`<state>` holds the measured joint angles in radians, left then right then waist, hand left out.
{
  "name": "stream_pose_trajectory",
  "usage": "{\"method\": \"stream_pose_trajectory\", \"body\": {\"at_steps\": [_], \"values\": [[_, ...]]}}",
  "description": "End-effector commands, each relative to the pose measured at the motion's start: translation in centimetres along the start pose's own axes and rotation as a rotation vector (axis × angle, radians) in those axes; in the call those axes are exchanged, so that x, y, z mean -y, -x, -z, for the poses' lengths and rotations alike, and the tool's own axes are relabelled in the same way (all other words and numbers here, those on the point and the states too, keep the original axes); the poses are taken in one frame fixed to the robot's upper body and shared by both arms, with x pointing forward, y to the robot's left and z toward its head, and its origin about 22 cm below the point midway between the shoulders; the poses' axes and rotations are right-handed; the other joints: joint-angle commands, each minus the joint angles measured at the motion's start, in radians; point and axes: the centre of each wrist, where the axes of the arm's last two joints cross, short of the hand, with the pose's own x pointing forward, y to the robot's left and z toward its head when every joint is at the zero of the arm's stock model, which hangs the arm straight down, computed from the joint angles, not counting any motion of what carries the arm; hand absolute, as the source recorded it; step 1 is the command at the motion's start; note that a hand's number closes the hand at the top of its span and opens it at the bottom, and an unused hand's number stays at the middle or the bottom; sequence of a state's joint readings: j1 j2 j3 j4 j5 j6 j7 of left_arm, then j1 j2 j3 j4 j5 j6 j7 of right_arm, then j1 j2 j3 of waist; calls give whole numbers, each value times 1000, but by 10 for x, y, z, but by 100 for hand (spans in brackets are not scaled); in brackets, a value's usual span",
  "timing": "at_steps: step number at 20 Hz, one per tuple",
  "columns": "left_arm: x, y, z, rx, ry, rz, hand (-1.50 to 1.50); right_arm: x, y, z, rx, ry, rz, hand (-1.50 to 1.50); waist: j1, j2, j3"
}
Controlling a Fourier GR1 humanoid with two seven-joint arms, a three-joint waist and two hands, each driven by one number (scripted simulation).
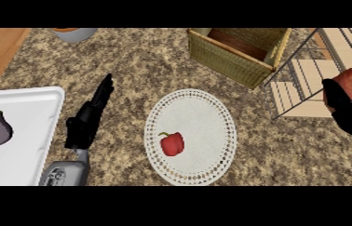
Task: Pick the squash from the placemat and place it in the tiered shelf
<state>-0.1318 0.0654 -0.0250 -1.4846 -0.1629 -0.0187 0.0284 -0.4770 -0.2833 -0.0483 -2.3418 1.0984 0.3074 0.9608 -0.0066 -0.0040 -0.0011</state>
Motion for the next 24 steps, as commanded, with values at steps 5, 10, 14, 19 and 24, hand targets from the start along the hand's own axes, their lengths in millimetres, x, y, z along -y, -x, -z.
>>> {"method": "stream_pose_trajectory", "body": {"at_steps": [5, 10, 14, 19, 24], "values": [[3, -6, 13, 9, -1, -16, 0, 39, -4, 39, 36, -26, 78, 150, 3, 2, 0], [-13, -8, 9, 0, 11, -13, 0, 42, 18, 70, 79, 22, -19, 150, 6, 3, 1], [-14, 2, 17, -8, 5, -3, 0, 23, 36, 75, 57, 29, -37, 150, 5, 4, 1], [-16, -7, 7, 7, 2, -8, 0, -13, 53, 89, 198, 53, -118, 150, 15, 6, 2], [0, 5, 25, 17, 12, -7, 0, -51, 57, 114, 115, 87, -87, 150, 13, 8, 1]]}}
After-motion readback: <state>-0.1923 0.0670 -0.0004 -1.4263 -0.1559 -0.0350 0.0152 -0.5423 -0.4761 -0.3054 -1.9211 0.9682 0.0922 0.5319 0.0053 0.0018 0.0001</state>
